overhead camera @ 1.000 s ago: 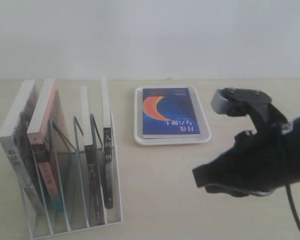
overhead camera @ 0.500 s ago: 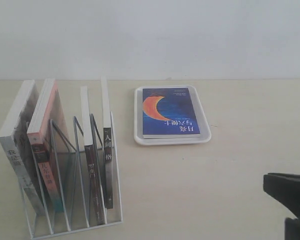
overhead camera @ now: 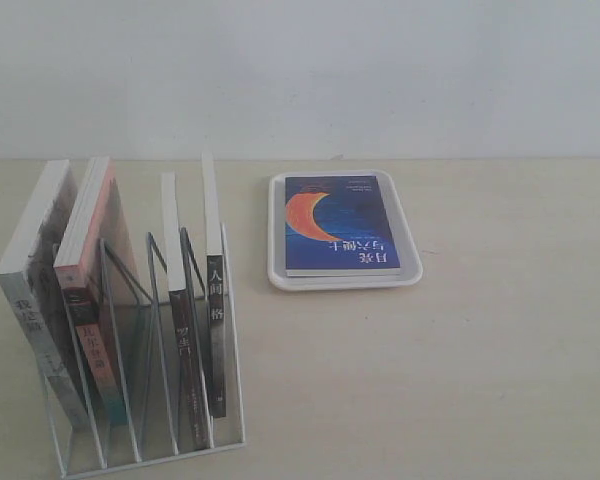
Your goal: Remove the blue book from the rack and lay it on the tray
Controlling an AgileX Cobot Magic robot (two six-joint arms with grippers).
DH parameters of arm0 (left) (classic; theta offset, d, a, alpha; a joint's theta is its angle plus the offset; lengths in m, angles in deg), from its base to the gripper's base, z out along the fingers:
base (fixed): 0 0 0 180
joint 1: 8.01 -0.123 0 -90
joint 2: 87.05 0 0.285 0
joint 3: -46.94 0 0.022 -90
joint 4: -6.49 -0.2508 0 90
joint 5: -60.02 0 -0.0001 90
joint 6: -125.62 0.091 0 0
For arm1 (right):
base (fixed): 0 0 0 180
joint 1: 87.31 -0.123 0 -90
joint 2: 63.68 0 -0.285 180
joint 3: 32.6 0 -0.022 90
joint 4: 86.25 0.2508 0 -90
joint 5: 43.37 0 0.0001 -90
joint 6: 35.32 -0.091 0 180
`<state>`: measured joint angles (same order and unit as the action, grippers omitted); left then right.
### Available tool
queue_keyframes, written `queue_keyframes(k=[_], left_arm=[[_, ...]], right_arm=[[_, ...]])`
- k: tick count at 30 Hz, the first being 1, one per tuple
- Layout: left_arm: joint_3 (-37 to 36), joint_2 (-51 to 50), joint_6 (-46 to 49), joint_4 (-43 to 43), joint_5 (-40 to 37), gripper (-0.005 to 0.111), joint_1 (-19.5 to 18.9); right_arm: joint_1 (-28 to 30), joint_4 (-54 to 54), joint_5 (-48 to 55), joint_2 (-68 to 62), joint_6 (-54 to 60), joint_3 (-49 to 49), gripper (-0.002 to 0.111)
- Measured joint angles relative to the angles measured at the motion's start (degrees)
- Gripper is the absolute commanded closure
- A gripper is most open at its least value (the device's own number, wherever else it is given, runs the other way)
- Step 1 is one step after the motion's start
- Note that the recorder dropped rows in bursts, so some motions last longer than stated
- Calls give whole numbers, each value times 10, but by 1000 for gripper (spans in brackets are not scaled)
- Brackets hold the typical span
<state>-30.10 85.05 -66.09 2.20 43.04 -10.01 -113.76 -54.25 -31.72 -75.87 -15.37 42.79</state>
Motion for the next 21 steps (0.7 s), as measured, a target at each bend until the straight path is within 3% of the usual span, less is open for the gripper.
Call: queue_keyframes(k=[9,21], left_arm=[[0,0,0,0,0,102,0],[0,0,0,0,0,102,0]], right_arm=[[92,5,-28,41,-18,16,108],[109,6,-46,41,-21,16,108]])
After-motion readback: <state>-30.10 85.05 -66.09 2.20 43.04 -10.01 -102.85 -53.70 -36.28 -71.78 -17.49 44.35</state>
